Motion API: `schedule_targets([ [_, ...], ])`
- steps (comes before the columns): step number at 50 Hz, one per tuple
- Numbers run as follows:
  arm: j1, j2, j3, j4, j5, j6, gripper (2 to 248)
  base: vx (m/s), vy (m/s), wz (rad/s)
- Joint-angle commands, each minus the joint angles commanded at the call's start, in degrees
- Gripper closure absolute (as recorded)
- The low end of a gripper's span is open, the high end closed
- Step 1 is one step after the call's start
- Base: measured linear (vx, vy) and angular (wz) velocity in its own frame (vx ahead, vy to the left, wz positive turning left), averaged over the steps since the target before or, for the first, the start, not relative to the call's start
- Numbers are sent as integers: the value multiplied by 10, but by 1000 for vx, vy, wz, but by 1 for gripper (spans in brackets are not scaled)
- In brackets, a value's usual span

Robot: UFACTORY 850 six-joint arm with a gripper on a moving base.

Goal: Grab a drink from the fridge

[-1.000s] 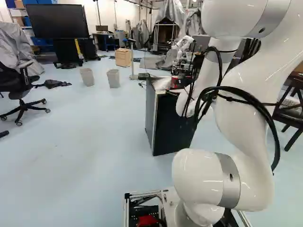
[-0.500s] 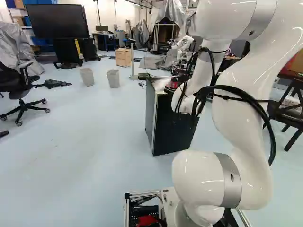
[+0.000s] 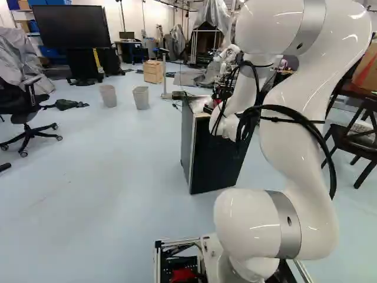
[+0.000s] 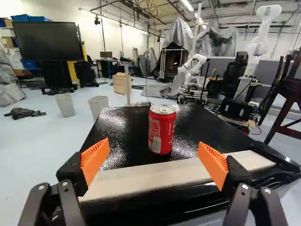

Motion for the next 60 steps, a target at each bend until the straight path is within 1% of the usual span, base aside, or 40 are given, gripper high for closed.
schedule_targets([
  [23,11,-40,-53,2,0,0,3,0,0,0],
  [60,13,-81,-108,2,0,0,3,0,0,0],
])
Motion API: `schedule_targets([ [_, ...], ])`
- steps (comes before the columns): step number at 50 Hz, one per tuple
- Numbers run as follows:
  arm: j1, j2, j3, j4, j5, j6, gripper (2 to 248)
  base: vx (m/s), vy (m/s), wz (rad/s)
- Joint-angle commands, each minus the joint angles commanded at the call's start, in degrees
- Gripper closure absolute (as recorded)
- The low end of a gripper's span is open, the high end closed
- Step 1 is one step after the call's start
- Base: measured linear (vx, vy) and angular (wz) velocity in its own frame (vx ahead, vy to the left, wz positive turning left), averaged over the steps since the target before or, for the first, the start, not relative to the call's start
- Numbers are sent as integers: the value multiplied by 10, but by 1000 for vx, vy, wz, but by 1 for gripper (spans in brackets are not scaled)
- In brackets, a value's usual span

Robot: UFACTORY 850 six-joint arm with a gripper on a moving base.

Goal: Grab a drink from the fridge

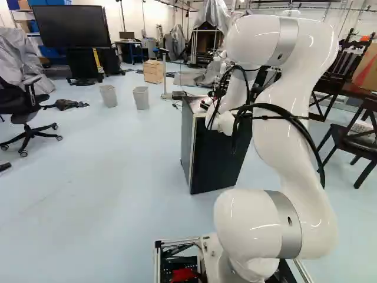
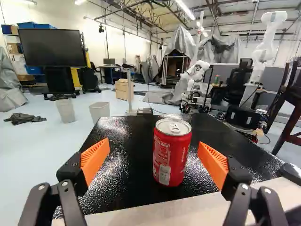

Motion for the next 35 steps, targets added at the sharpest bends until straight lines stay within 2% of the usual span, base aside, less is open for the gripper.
schedule_targets([
  [24,-10,-11,-15,0,0,0,3,0,0,0],
  [25,-10,-11,-15,0,0,0,26,0,0,0],
  [29,-11,-11,-15,0,0,0,26,0,0,0],
  [30,-11,-11,-15,0,0,0,64,0,0,0],
  [34,-11,-11,-15,0,0,0,64,0,0,0],
  [35,-11,-11,-15,0,0,0,102,0,0,0],
])
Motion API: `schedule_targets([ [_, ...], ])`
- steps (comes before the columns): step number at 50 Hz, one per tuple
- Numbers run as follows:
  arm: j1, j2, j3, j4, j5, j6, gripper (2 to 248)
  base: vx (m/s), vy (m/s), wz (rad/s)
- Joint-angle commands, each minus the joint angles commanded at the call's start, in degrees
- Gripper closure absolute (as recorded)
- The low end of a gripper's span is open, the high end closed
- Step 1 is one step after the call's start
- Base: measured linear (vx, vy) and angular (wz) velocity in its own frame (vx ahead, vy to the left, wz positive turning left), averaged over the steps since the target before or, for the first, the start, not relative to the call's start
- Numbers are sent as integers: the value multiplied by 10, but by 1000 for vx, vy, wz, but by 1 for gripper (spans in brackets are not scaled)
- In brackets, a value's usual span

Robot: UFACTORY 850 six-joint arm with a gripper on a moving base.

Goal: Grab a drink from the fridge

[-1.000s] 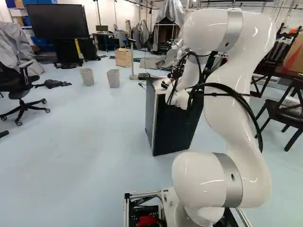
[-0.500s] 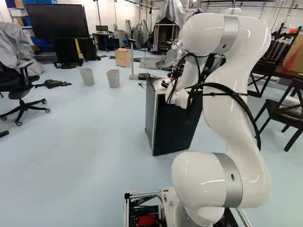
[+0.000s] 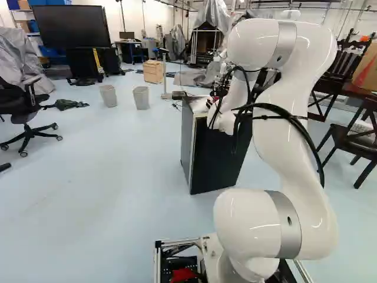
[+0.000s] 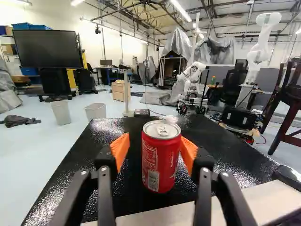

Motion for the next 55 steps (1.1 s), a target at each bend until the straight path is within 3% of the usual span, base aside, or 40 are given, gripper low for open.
schedule_targets([
  [4,0,0,0,0,0,0,102,0,0,0],
  [5,0,0,0,0,0,0,140,0,0,0],
  [10,0,0,0,0,0,0,140,0,0,0],
  [11,0,0,0,0,0,0,155,0,0,0],
  [55,0,43,0,0,0,0,155,0,0,0],
])
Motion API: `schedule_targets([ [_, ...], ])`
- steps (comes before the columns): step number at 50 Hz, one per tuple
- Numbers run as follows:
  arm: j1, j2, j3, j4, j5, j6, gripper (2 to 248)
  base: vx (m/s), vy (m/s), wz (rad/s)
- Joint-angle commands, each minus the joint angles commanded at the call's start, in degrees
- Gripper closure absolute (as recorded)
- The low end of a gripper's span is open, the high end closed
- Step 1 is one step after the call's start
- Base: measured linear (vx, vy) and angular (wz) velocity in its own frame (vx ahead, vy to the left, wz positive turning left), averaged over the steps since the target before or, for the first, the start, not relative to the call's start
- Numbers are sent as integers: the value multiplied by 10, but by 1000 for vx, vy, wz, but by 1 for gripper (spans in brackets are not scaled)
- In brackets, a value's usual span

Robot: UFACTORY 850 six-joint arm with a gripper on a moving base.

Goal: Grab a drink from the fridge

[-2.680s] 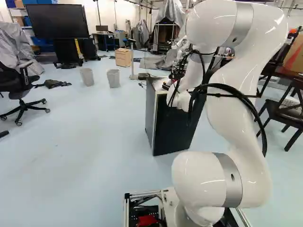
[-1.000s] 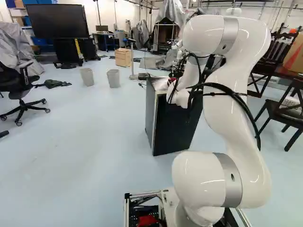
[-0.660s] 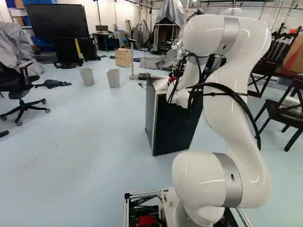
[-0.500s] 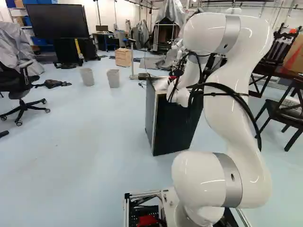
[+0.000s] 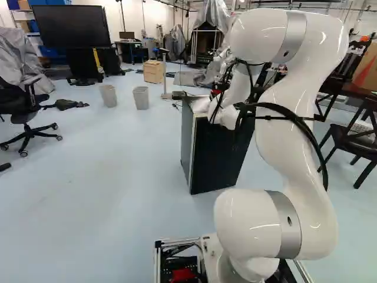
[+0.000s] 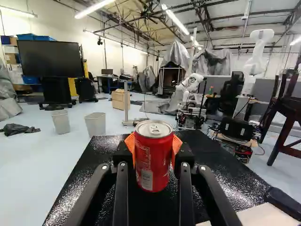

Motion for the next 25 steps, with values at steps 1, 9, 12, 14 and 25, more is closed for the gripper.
schedule_targets([
  [1,0,1,0,0,0,0,155,0,0,0],
  [9,0,2,0,0,0,0,155,0,0,0],
  [12,0,3,1,0,0,0,155,0,0,0],
  [14,0,4,2,0,-1,0,155,0,0,0],
  [25,3,13,11,2,-5,0,155,0,0,0],
])
